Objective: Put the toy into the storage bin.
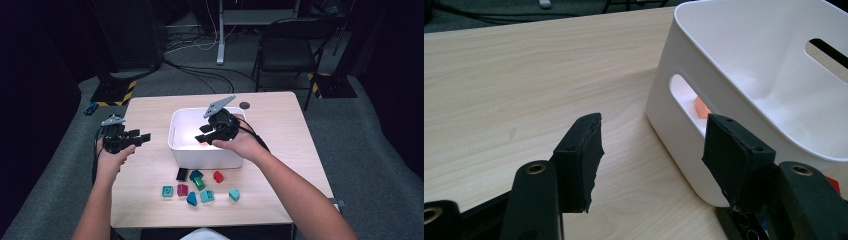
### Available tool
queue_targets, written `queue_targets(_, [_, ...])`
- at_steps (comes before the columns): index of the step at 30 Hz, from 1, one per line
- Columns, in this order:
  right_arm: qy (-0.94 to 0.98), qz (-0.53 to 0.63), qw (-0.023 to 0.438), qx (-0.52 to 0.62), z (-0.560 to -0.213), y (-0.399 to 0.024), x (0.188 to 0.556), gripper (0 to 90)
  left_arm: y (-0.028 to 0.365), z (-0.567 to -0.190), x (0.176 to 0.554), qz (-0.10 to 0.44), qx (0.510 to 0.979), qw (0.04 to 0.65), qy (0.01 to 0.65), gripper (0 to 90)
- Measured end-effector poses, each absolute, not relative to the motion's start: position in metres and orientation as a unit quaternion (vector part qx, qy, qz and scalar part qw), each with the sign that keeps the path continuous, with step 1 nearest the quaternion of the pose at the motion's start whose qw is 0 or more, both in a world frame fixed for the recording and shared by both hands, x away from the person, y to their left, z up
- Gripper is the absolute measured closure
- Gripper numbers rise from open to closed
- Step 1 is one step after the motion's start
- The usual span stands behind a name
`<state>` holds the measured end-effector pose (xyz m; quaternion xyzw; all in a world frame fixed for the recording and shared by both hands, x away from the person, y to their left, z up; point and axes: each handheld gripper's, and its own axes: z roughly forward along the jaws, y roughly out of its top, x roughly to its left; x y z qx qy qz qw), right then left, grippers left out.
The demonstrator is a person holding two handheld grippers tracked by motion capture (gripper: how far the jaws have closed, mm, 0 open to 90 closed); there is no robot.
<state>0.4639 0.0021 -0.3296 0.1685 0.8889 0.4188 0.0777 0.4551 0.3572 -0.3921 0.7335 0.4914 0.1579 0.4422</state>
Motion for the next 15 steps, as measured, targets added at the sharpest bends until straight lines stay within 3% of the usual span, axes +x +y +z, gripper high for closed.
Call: queue_targets(15, [0.888, 0.418, 0.069, 0.178, -0.359, -0.02, 0.429, 59.3, 0.357, -0.394, 0.457, 0.159, 0.734, 0.439, 0.493, 40.3])
